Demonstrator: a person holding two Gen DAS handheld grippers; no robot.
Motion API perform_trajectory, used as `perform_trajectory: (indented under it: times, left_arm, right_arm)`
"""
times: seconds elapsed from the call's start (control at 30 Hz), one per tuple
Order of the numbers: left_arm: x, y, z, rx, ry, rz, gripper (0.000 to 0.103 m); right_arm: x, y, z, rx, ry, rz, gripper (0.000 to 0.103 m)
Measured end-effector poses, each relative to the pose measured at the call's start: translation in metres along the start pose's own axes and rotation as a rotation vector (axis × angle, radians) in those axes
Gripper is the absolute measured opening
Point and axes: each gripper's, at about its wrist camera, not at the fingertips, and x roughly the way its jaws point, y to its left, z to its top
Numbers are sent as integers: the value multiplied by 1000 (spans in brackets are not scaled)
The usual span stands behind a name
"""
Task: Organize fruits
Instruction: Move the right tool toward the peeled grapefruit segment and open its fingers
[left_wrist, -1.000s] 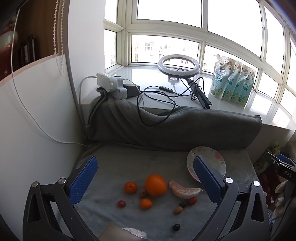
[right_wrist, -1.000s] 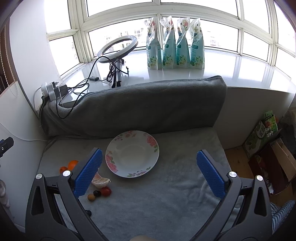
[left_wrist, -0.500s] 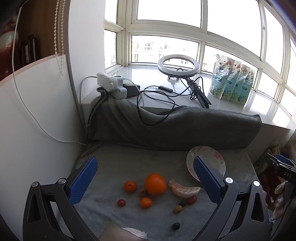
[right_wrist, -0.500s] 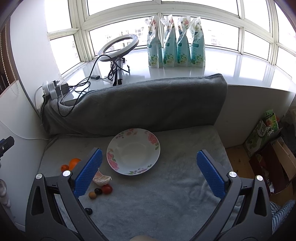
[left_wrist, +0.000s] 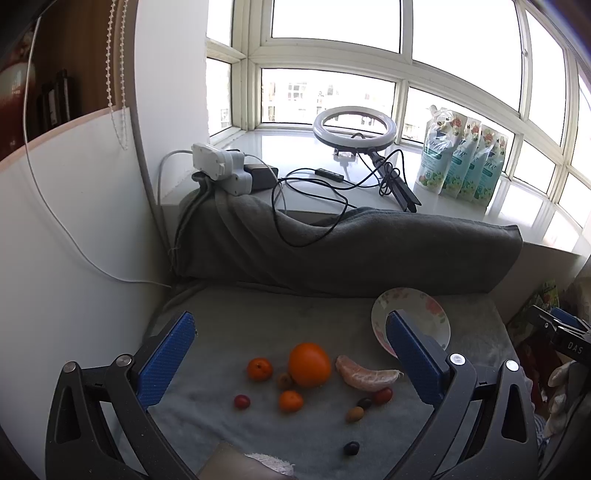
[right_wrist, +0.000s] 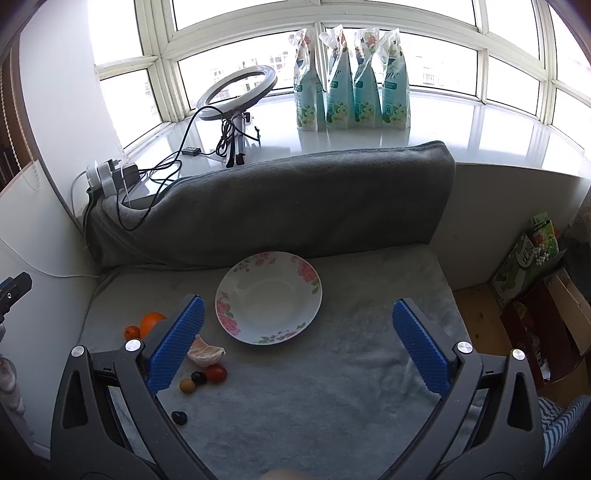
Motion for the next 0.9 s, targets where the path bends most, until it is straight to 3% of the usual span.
perform_trajectory:
  times: [0.47, 0.73, 0.9]
  left_arm:
    - [16, 2, -8, -25, 52, -27, 102]
    - [42, 13, -21, -98, 154, -119, 102]
    - [63, 21, -33, -181, 246, -189, 94]
  right_arm:
    - [25, -2, -4, 9, 90, 63, 103]
    - [57, 4, -13, 16, 191, 170, 103]
    - [82, 7, -24, 59, 275, 260, 103]
